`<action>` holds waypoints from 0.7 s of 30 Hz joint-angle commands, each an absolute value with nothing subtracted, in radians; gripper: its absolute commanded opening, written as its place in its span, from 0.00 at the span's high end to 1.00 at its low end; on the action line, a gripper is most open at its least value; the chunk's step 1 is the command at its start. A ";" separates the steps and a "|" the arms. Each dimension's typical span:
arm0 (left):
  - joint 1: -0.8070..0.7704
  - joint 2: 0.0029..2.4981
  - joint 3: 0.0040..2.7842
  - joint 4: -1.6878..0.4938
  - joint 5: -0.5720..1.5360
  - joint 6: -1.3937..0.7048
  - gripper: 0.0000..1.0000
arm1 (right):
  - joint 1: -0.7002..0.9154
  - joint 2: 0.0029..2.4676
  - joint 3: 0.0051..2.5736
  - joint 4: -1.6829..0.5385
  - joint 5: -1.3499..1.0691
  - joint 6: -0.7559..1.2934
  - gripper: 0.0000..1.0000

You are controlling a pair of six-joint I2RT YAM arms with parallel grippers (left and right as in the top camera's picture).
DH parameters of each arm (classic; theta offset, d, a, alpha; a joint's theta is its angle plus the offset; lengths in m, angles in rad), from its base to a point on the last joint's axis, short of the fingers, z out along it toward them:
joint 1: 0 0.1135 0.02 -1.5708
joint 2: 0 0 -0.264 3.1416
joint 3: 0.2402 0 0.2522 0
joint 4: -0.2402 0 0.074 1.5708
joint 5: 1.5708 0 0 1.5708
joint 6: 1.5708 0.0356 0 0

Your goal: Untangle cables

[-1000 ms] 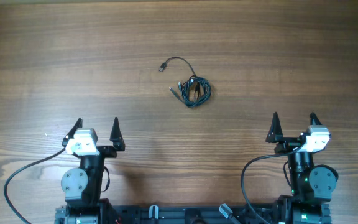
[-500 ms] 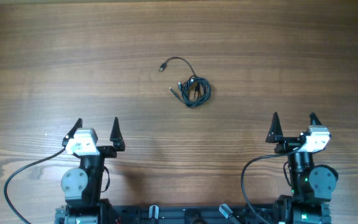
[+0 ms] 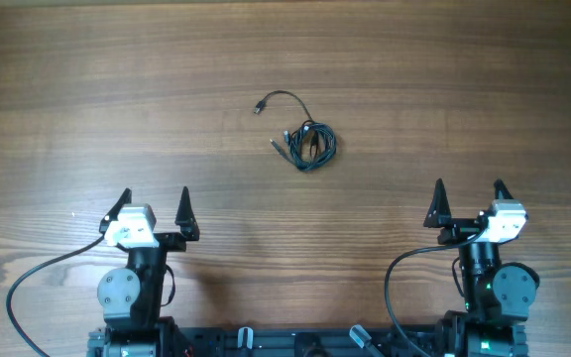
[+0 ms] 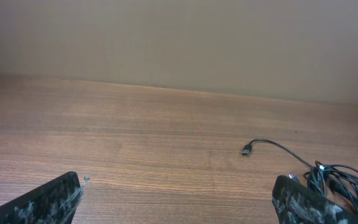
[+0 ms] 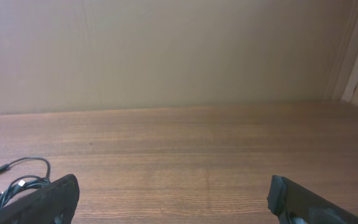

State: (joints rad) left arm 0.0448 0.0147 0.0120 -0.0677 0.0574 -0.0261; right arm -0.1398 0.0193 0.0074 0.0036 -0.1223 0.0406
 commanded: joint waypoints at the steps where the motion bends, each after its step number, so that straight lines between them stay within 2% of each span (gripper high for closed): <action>1: 0.039 0.014 0.006 -0.061 0.069 -0.007 0.00 | -0.136 0.009 0.005 0.006 -0.105 0.055 0.00; 4: 0.039 0.014 0.006 -0.004 0.149 -0.015 0.00 | -0.136 0.009 0.005 0.006 -0.105 0.055 0.00; 13: 0.039 0.019 0.035 -0.058 0.141 -0.300 0.00 | -0.136 0.009 0.005 0.006 -0.105 0.055 0.00; 21: 0.039 0.191 0.226 -0.181 0.141 -0.300 0.00 | -0.136 0.009 0.005 0.006 -0.105 0.055 0.00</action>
State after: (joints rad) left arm 0.0448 0.1173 0.1417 -0.1726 0.1287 -0.2817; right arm -0.1398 0.0193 0.0074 0.0040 -0.1223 0.0406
